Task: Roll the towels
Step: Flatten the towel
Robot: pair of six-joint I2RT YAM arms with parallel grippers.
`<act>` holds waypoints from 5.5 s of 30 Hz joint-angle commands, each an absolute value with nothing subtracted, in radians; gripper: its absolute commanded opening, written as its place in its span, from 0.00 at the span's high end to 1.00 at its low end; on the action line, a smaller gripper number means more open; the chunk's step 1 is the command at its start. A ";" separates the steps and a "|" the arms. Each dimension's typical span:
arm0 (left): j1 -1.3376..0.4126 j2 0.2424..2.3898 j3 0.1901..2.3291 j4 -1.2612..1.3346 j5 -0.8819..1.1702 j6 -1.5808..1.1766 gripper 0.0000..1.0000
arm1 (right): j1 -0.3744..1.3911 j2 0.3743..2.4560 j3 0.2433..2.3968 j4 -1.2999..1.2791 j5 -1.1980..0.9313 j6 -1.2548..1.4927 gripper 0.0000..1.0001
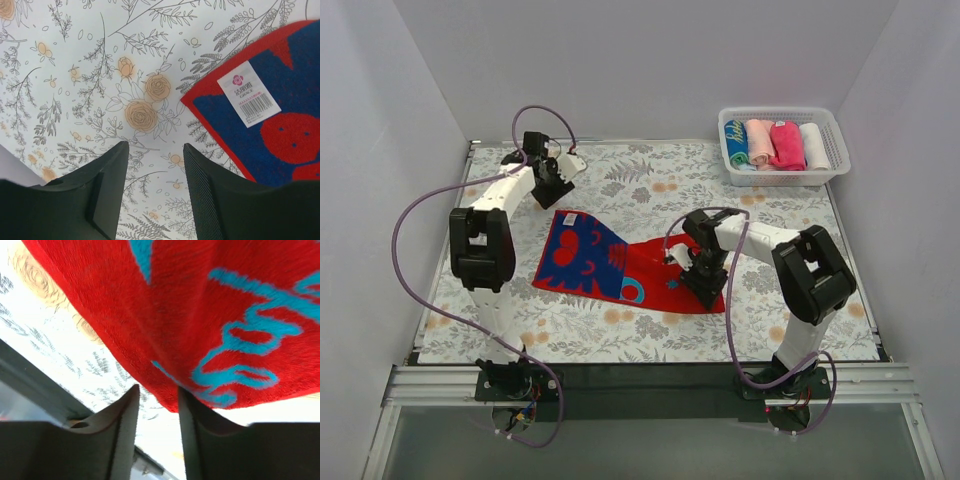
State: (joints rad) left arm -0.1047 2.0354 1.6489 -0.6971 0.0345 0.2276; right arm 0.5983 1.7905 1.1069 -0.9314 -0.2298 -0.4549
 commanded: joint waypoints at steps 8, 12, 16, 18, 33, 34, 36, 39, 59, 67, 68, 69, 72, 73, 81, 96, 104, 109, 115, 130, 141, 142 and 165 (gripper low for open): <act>-0.018 2.112 1.876 -0.925 0.420 0.155 0.64 | 0.369 1.667 1.282 -0.836 -0.331 -0.473 0.66; -0.018 2.201 1.937 -0.942 0.454 0.088 0.64 | 0.256 1.771 1.377 -0.808 -0.321 -0.437 0.72; -0.018 2.221 1.931 -0.905 0.450 0.055 0.60 | 0.224 1.850 1.482 -0.784 -0.328 -0.413 0.73; -0.018 2.223 1.911 -0.897 0.446 0.052 0.56 | 0.224 1.894 1.509 -0.761 -0.344 -0.399 0.69; -0.018 2.223 1.789 -0.838 0.385 0.012 0.61 | 0.343 2.054 1.574 -0.638 -0.287 -0.314 0.61; -0.018 2.226 1.786 -0.839 0.377 0.011 0.63 | 0.360 2.059 1.568 -0.624 -0.255 -0.318 0.61; -0.017 2.218 1.767 -0.828 0.354 0.014 0.69 | 0.403 2.071 1.542 -0.606 -0.152 -0.319 0.60; -0.014 2.209 1.740 -0.818 0.325 0.011 0.79 | 0.446 2.082 1.516 -0.569 -0.019 -0.322 0.62; 0.041 2.272 1.862 -0.822 0.256 -0.026 0.91 | 0.411 2.103 1.598 -0.474 0.314 -0.336 0.61; 0.055 2.059 1.819 -0.862 0.458 -0.006 0.36 | 0.403 1.910 1.567 -0.601 0.035 -0.360 0.50; 0.055 2.031 1.803 -0.870 0.478 0.021 0.35 | 0.403 1.848 1.528 -0.610 -0.029 -0.371 0.50; 0.055 2.001 1.761 -0.886 0.491 0.031 0.35 | 0.405 1.814 1.481 -0.624 -0.076 -0.376 0.50; 0.057 1.895 1.675 -0.925 0.526 0.101 0.36 | 0.408 1.712 1.350 -0.666 -0.236 -0.388 0.51; 0.055 1.870 1.608 -0.933 0.537 0.119 0.41 | 0.410 1.695 1.323 -0.689 -0.289 -0.381 0.52; 0.055 1.712 1.272 -0.960 0.548 0.213 0.80 | 0.439 1.637 1.138 -0.741 -0.319 -0.362 0.77; 0.055 1.671 1.046 -0.879 0.413 0.204 0.90 | 0.485 1.689 1.100 -0.733 -0.276 -0.359 0.85; 0.055 1.664 1.025 -0.876 0.399 0.186 0.91 | 0.511 1.713 1.042 -0.707 -0.167 -0.350 0.90; 0.055 1.672 1.017 -0.868 0.367 0.186 0.91 | 0.511 1.729 1.019 -0.684 -0.097 -0.338 0.90; 0.055 1.675 1.003 -0.867 0.360 0.193 0.92 | 0.509 1.643 1.017 -0.686 -0.250 -0.345 0.90; 0.055 1.672 1.023 -0.885 0.376 0.176 0.92 | 0.505 1.629 1.022 -0.630 -0.103 -0.310 0.90; 0.058 1.690 0.971 -0.858 0.302 0.161 0.96 | 0.506 1.733 0.965 -0.629 0.066 -0.322 0.95; 0.063 1.689 0.963 -0.851 0.289 0.164 0.97 | 0.505 1.739 0.939 -0.626 0.080 -0.331 0.95; 0.112 1.594 0.842 -0.994 0.350 0.316 1.00 | 0.623 1.631 0.834 -0.715 -0.069 -0.538 0.95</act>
